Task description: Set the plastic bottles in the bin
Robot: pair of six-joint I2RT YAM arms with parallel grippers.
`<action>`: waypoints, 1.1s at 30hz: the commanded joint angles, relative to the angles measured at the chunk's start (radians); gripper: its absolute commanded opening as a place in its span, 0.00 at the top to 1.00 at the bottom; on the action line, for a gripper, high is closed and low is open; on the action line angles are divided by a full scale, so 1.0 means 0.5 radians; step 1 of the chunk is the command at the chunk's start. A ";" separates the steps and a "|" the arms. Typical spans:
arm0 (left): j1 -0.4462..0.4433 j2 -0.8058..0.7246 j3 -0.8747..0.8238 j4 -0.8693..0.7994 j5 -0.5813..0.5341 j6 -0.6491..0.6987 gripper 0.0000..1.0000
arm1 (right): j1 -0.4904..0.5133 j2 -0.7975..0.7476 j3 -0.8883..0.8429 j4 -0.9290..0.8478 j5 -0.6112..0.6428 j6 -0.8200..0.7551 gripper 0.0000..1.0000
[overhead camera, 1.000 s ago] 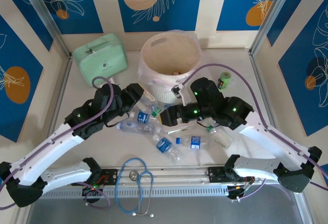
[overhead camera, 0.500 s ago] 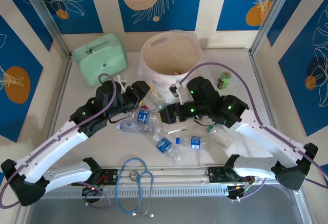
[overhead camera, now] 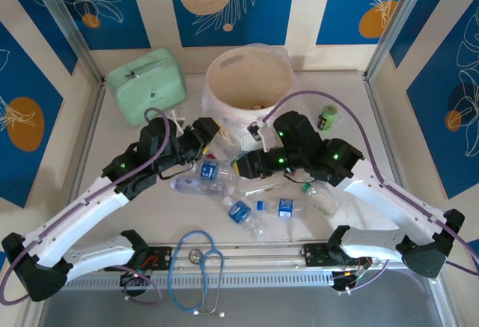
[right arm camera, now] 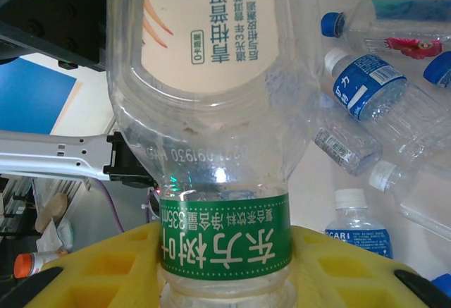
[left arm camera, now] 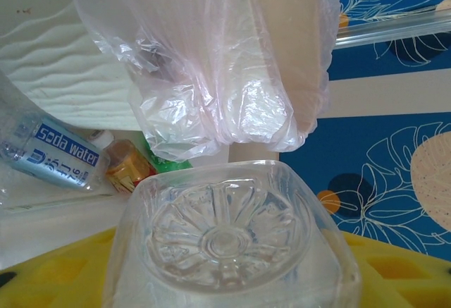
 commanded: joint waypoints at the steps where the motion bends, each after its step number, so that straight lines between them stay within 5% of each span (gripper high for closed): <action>1: 0.021 -0.039 -0.014 0.031 -0.028 -0.023 0.30 | 0.026 -0.037 0.047 0.024 -0.028 -0.008 0.73; 3: 0.022 -0.070 0.017 -0.045 -0.092 0.019 0.18 | 0.032 -0.048 0.047 0.034 -0.022 -0.009 0.73; 4: 0.022 -0.085 0.052 -0.100 -0.128 0.066 0.02 | 0.031 -0.051 0.054 0.036 -0.019 -0.009 0.73; 5: 0.029 -0.095 0.101 -0.175 -0.168 0.128 0.00 | 0.033 -0.052 0.067 0.034 -0.011 -0.012 0.73; 17: 0.123 -0.208 0.608 -0.984 -0.644 0.825 0.00 | -0.145 0.172 0.701 -0.129 0.362 -0.202 0.72; 25: 0.123 -0.172 0.385 -1.044 -0.509 0.885 0.00 | -0.532 0.607 1.254 -0.385 0.495 -0.107 0.73; 33: 0.123 -0.164 0.304 -1.031 -0.519 0.912 0.00 | -0.709 0.892 1.418 -0.433 0.448 -0.104 0.73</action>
